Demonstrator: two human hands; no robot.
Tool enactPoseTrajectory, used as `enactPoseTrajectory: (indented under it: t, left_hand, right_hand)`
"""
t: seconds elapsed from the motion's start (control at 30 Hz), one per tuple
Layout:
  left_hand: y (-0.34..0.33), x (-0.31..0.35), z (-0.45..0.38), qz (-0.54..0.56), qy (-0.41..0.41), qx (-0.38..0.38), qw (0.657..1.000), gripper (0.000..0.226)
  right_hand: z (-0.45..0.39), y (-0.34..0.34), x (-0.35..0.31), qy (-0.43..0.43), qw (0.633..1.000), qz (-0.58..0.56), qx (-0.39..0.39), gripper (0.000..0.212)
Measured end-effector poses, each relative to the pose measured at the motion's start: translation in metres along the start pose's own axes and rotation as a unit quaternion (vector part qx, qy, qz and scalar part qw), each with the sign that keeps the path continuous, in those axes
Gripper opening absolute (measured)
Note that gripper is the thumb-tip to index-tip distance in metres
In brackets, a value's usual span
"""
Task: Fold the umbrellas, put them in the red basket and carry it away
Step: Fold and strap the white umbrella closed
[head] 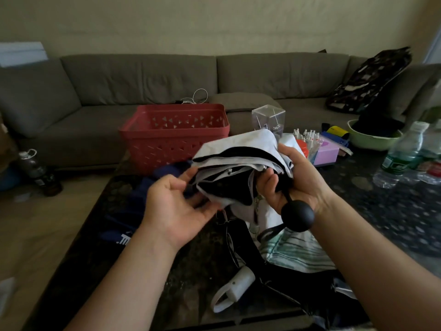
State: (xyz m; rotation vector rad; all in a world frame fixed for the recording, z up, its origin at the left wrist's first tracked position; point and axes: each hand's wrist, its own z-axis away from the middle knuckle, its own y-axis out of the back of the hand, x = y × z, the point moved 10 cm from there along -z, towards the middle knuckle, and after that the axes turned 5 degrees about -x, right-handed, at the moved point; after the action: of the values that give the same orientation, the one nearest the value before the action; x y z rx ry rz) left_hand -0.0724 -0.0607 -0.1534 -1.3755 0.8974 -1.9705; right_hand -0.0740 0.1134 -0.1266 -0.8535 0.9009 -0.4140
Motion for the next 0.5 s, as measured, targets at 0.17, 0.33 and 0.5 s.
enactPoseTrajectory:
  t: [0.17, 0.33, 0.5]
  left_hand:
    - [0.033, 0.039, -0.010, -0.125, -0.192, 0.140, 0.963, 0.033]
    - [0.014, 0.094, 0.035, -0.375, -0.379, 0.191, 0.825, 0.034]
    - [-0.099, 0.061, 0.079, -0.555, -0.434, -0.037, 0.709, 0.023]
  right_hand:
    - [0.004, -0.005, -0.004, 0.014, 0.999, 0.039, -0.027, 0.056]
    - [0.003, 0.005, -0.007, 0.028, 0.999, 0.035, 0.010, 0.047]
    - [0.008, -0.003, -0.005, 0.091, 0.957, 0.259, 0.089, 0.024]
